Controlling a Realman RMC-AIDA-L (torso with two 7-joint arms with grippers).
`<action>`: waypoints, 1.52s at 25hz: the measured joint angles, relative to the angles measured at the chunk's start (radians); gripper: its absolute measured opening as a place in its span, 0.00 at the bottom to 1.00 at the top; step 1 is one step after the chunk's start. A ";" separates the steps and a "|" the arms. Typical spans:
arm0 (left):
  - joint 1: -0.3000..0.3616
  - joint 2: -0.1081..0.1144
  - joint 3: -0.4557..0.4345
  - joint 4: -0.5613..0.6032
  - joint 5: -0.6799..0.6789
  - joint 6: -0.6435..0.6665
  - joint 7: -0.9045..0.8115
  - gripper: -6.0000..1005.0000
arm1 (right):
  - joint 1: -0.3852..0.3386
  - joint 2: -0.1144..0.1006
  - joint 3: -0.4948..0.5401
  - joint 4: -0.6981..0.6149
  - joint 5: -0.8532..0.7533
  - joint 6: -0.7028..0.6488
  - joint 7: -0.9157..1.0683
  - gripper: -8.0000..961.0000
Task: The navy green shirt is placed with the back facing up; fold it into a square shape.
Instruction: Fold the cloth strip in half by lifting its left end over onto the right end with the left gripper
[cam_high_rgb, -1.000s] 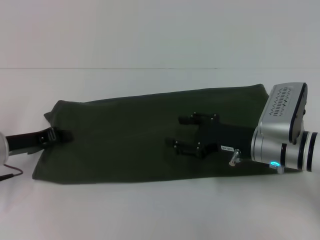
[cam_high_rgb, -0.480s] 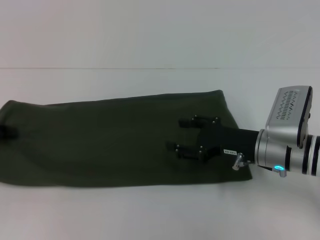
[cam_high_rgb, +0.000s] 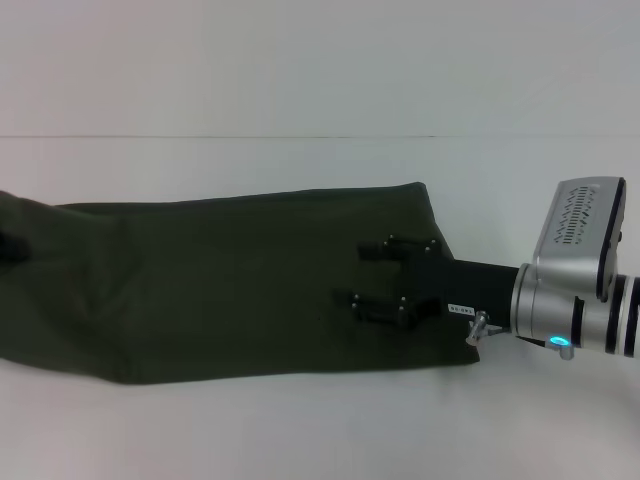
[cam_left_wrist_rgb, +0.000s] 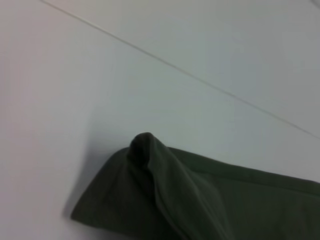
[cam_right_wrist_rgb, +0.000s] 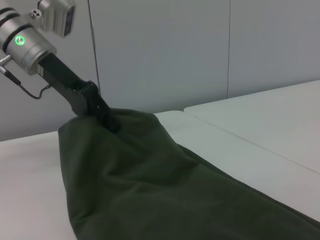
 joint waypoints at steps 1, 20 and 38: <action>-0.006 -0.002 -0.002 0.014 -0.009 0.030 -0.012 0.09 | -0.002 0.000 0.003 0.000 0.000 0.001 0.000 0.78; -0.175 -0.176 -0.003 -0.065 -0.255 0.175 -0.164 0.09 | -0.061 -0.003 0.008 -0.008 0.036 0.007 -0.009 0.78; -0.172 -0.304 -0.009 -0.334 -0.504 -0.056 0.010 0.09 | -0.075 -0.003 0.009 -0.009 0.040 0.010 -0.010 0.78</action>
